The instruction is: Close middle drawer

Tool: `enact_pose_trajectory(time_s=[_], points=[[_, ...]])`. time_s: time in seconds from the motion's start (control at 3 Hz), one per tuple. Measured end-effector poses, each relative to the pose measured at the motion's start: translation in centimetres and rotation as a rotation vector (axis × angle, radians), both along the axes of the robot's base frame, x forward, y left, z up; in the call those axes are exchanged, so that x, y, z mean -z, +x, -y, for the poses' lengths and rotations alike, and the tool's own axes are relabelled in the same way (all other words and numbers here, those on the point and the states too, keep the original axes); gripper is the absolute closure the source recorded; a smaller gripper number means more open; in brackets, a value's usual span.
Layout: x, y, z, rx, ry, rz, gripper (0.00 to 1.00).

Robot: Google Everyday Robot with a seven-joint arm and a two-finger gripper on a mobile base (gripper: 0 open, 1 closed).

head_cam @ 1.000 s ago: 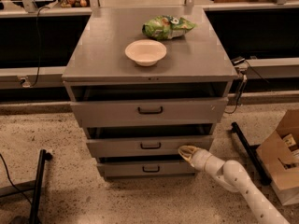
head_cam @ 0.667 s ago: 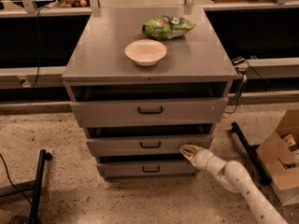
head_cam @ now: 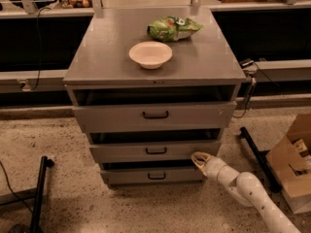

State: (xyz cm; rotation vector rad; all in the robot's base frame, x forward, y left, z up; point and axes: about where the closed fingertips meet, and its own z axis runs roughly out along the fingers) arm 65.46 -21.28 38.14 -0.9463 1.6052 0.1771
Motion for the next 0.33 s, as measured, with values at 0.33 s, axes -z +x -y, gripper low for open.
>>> enact_pose_trajectory(time_s=[0.33], points=[[-0.24,-3.84,-4.38,-0.080,-0.017,-0.001,1.00]])
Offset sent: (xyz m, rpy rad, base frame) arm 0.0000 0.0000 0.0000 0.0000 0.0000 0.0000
